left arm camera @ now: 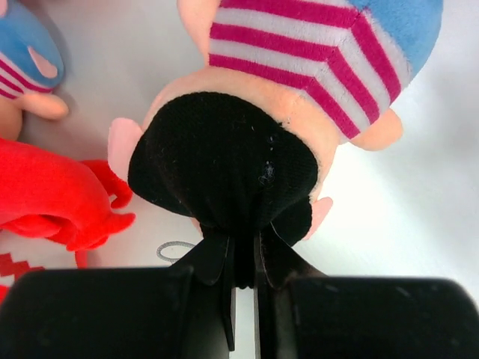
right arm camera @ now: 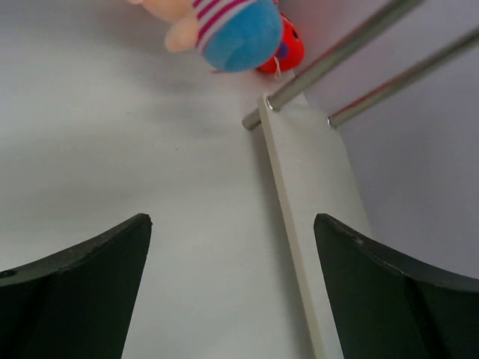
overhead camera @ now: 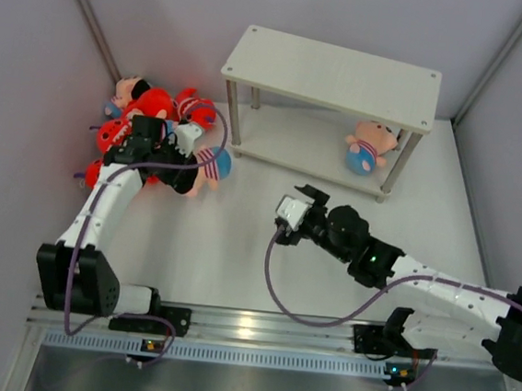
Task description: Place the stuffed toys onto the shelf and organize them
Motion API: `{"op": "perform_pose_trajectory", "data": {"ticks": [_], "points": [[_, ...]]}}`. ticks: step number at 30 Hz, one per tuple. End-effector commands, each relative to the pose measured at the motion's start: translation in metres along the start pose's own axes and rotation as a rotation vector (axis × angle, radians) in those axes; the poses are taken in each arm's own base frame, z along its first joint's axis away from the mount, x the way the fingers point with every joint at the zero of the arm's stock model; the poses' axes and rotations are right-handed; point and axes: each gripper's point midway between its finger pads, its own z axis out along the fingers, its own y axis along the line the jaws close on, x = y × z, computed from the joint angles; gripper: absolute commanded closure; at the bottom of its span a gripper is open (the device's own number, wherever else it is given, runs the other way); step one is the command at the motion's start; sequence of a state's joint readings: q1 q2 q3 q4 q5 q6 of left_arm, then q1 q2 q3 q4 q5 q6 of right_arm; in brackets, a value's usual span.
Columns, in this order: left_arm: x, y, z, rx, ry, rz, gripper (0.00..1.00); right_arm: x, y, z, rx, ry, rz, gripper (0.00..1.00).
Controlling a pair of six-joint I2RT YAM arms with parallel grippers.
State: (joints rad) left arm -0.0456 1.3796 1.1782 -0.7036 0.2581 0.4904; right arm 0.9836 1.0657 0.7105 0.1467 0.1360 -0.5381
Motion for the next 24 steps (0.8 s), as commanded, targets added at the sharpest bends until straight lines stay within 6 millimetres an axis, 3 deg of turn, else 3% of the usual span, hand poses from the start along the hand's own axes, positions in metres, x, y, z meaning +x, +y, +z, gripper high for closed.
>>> {"op": "perform_pose_trajectory", "data": {"ticks": [1,2,3,4,6,7,9,11,17,24], "points": [[-0.005,-0.047,-0.055,0.156,-0.065,0.029,1.00,-0.070,0.008,0.010,0.091,-0.323,-0.399,0.09],[-0.005,-0.052,-0.062,0.163,-0.069,0.031,1.00,-0.088,0.001,0.010,0.163,-0.372,-0.477,0.07],[-0.001,-0.057,-0.068,0.169,-0.059,0.027,1.00,-0.099,0.008,0.012,0.182,-0.398,-0.503,0.06],[-0.002,-0.061,-0.076,0.165,-0.077,0.036,1.00,-0.093,0.016,0.025,0.187,-0.362,-0.544,0.05],[-0.001,-0.066,-0.081,0.172,-0.080,0.038,1.00,-0.115,0.021,0.030,0.236,-0.383,-0.678,0.04],[0.002,-0.071,-0.085,0.185,-0.074,0.038,1.00,-0.114,0.026,0.044,0.255,-0.337,-0.724,0.04],[-0.001,-0.074,-0.090,0.196,-0.081,0.043,1.00,-0.126,0.027,0.049,0.330,-0.331,-0.820,0.02],[0.000,-0.078,-0.092,0.212,-0.079,0.041,1.00,-0.121,0.033,0.066,0.335,-0.276,-0.912,0.01],[-0.005,-0.081,-0.096,0.227,-0.099,0.053,1.00,-0.112,0.050,0.101,0.246,-0.213,-0.939,0.01],[-0.007,-0.086,-0.098,0.248,-0.120,0.065,1.00,-0.087,0.046,0.135,0.188,-0.136,-0.897,0.02]]}}
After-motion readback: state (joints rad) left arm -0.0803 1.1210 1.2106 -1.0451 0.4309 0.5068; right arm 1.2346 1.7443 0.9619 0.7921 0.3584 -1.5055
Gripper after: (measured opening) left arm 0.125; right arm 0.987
